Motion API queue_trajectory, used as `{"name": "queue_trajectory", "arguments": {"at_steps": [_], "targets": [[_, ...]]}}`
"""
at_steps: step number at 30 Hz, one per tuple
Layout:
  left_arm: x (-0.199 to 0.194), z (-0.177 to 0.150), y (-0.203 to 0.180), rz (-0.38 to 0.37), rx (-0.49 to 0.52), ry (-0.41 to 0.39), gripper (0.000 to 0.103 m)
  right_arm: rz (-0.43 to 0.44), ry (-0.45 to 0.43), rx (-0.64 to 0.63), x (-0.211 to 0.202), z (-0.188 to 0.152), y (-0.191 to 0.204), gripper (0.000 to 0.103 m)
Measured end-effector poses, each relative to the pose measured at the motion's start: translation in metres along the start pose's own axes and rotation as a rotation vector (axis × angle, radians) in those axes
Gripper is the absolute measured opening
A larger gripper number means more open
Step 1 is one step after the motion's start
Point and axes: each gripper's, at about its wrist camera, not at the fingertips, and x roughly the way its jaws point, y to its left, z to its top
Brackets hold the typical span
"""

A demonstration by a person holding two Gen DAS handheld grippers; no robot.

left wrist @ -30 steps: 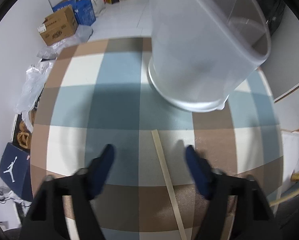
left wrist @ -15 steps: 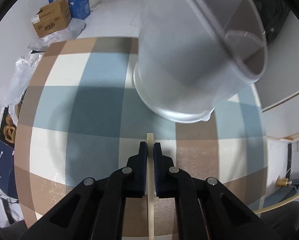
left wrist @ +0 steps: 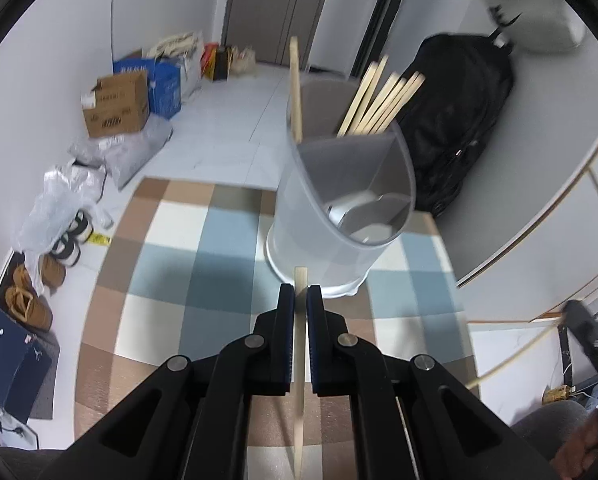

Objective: Organize utensils
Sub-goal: 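Lift both held sticks up over the white utensil holder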

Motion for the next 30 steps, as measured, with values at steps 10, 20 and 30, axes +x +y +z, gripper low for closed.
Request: {"name": "queue_trajectory", "arguments": {"at_steps": [10, 20, 30], "targets": [[-0.021, 0.009, 0.003, -0.044, 0.076, -0.102, 0.002, -0.007, -0.026, -0.041, -0.005, 0.009, 0.021, 0.004], [-0.048, 0.02, -0.006, -0.048, 0.123, -0.136, 0.002, 0.0, -0.065, -0.086, -0.01, 0.03, 0.042, 0.004], [-0.081, 0.049, -0.015, -0.076, 0.13, -0.19, 0.002, 0.009, -0.115, -0.122, -0.009, 0.074, 0.056, 0.004]]}}
